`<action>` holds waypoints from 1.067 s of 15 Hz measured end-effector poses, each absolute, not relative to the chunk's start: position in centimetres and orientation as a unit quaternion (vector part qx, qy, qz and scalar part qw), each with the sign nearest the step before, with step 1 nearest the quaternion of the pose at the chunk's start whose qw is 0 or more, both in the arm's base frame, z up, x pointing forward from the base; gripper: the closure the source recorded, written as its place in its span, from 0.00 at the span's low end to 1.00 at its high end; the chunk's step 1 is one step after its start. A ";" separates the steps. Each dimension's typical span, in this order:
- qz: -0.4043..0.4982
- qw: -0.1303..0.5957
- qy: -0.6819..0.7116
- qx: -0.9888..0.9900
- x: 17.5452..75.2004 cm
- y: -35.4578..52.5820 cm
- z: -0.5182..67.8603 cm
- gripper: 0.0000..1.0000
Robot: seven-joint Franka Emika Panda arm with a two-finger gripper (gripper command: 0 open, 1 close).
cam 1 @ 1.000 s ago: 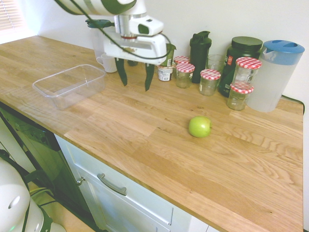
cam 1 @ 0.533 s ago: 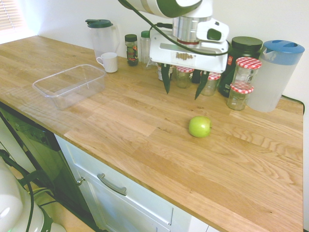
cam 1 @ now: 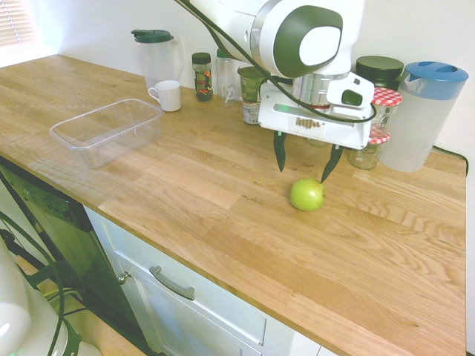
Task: Put the apple into the container
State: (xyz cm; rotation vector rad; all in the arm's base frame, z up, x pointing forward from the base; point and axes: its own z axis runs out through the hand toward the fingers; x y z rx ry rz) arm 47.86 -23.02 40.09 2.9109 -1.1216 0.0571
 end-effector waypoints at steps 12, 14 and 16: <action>-0.005 0.024 -0.378 0.926 48.2 -25.1 35.7 1.00; -0.007 0.024 -0.378 0.925 48.3 -25.1 35.1 1.00; -0.008 0.022 -0.377 0.926 48.5 -24.8 34.8 1.00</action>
